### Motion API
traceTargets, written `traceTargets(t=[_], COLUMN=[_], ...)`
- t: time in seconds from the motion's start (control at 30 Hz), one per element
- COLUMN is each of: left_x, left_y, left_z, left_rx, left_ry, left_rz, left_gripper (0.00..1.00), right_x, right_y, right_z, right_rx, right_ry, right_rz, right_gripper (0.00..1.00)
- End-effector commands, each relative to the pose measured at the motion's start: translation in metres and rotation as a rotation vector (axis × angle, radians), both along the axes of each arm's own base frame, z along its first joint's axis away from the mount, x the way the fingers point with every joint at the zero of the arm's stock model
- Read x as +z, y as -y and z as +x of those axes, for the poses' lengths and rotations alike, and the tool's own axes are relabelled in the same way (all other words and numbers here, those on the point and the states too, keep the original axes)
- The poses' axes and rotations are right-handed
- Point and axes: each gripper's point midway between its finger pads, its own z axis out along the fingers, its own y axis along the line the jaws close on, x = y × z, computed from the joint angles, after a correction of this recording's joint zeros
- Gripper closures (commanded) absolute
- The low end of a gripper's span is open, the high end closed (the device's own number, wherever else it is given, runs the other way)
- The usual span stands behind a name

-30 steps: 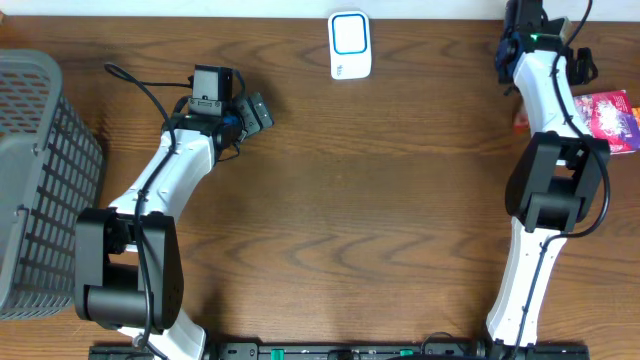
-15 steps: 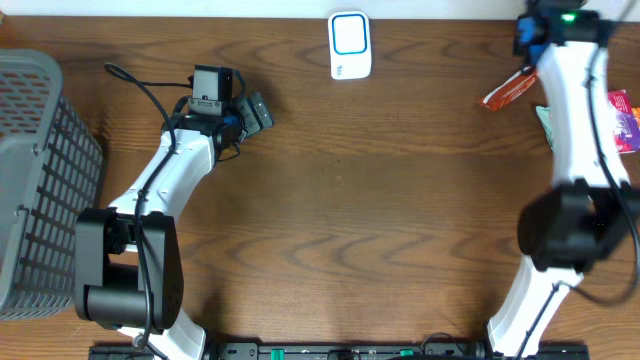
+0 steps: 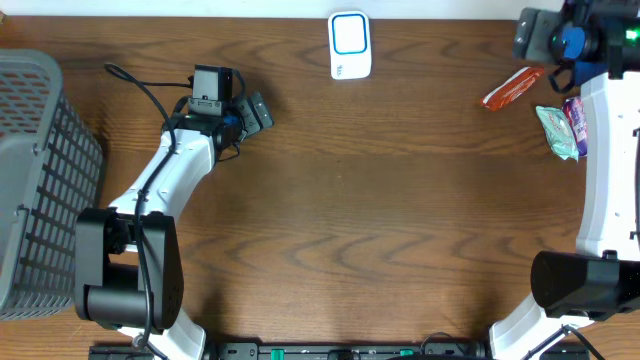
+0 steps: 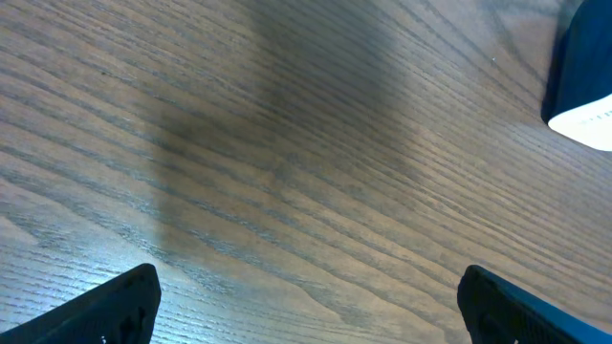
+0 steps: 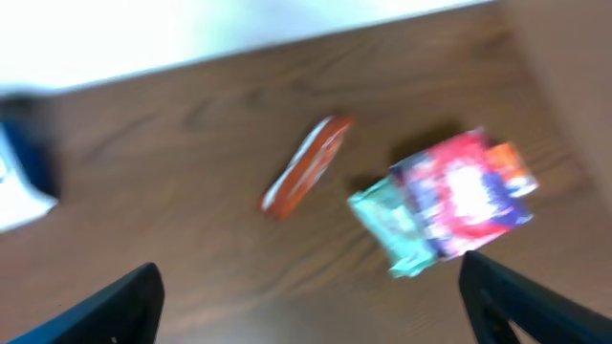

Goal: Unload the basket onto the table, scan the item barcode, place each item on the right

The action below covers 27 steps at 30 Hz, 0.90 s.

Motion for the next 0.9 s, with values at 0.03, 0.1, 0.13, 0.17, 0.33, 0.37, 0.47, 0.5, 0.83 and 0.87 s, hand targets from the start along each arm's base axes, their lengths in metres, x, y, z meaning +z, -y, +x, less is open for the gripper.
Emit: traceTargets(t=[0.03,0.1,0.13,0.17,0.33,0.37,0.47,0.5,0.83,0.87], left_x=[-0.004,-0.004,-0.004,-0.004,-0.004,-0.004,-0.004,-0.004,-0.004,-0.004], left_y=[-0.005,-0.005,-0.005,-0.005,-0.005,-0.005,-0.005,-0.005,-0.005,-0.005], left_z=[-0.001,-0.001,-0.001,-0.001,-0.001,-0.001,-0.001,-0.001,-0.001,-0.001], left_rx=[0.009,0.008,0.009,0.009,0.008,0.008,0.008,0.009,0.008,0.008], left_ry=[-0.008,-0.008,-0.008,-0.008,-0.008,-0.008,-0.008,-0.008,-0.008,-0.008], left_rz=[0.019,0.019,0.019,0.019,0.019,0.019,0.019,0.019,0.019,0.019], left_gripper=[0.01,0.01,0.01,0.01,0.01,0.01,0.01,0.01,0.01,0.01], right_x=[0.008,0.012,0.015,0.018,0.041,0.045,0.054,0.053,-0.037,-0.047], right_y=[-0.034,-0.039,-0.041,-0.044,-0.064,-0.069,-0.086,-0.092,-0.143,-0.145], right_z=[-0.019,-0.038,-0.05,-0.061,-0.113,-0.121,-0.144,-0.15,-0.179,-0.182], right_rx=[0.12,0.151,0.162,0.165,0.252,0.266,0.323,0.344,0.392,0.374], right_ry=[-0.016,-0.05,-0.069,-0.084,-0.096,-0.089,-0.065,-0.062,-0.189,-0.216], right_rz=[0.141,0.132,0.129,0.13,0.103,0.102,0.099,0.097,0.186,0.204], right_gripper=[0.13,0.13,0.09,0.04,0.01,0.01,0.01,0.01,0.01,0.01])
